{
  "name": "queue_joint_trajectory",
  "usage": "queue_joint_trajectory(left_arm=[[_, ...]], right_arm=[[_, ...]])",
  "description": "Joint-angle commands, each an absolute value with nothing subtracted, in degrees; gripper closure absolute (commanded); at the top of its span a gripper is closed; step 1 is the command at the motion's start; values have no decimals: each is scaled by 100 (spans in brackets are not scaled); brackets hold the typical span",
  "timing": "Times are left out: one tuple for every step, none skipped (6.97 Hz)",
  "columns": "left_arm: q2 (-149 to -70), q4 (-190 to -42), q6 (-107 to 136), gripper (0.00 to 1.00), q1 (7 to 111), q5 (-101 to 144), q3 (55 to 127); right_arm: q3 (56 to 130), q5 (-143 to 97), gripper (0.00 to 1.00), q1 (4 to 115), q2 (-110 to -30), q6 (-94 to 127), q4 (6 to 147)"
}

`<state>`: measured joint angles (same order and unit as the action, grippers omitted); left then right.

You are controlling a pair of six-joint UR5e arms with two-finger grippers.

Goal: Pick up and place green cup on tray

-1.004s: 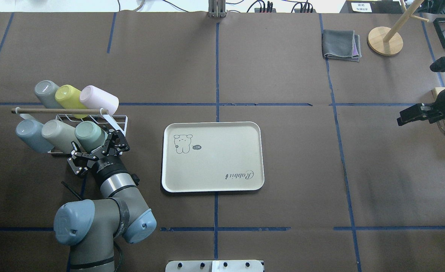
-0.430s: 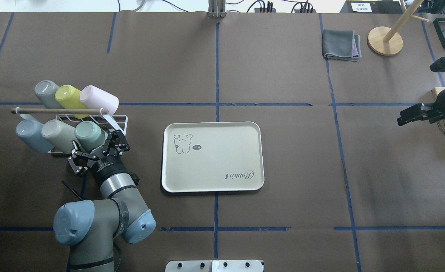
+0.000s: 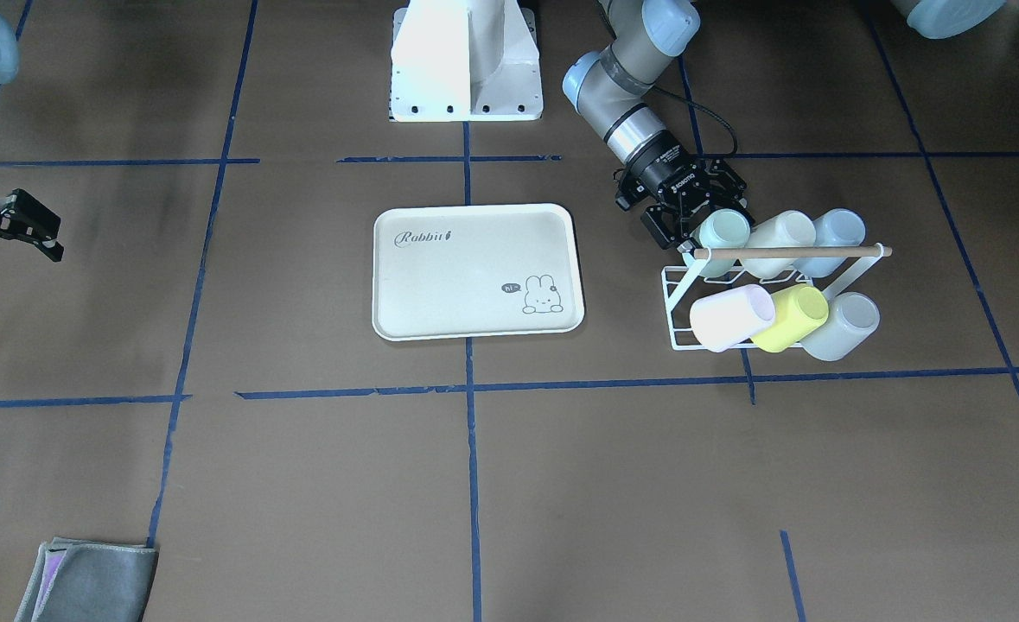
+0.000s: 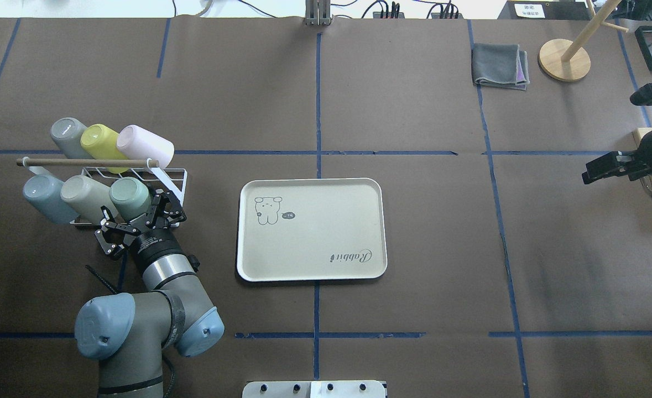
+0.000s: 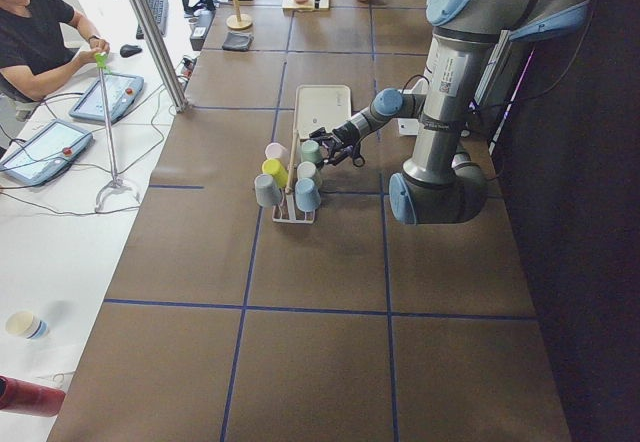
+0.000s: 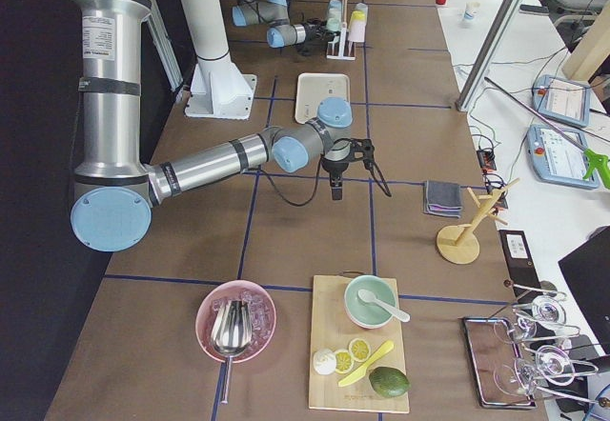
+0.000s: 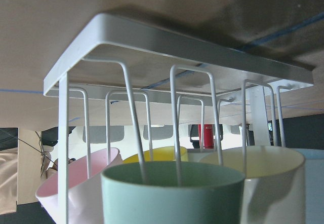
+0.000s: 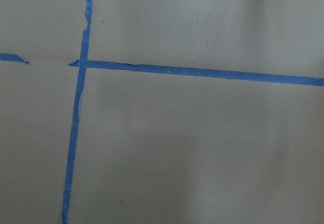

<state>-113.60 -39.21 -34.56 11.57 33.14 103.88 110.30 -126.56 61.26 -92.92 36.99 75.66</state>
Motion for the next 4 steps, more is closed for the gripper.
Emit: queue_joint_trajectory(left_arm=[[-11355, -3911, -3463, 8, 1151, 3313, 10406], [-11355, -3911, -3454, 13, 1117, 3313, 10415], [-11364, -3911, -3445, 23, 1108, 3313, 10424], [-11382, -3911, -3445, 39, 1107, 3322, 10441]], right_arm=[[11030, -12656, 0, 6126, -9290, 3700, 7567], [11030, -12656, 0, 6126, -9290, 3700, 7567], [11039, -12656, 0, 6126, -9299, 3700, 7567], [11039, -12656, 0, 6126, -9299, 3700, 7567]])
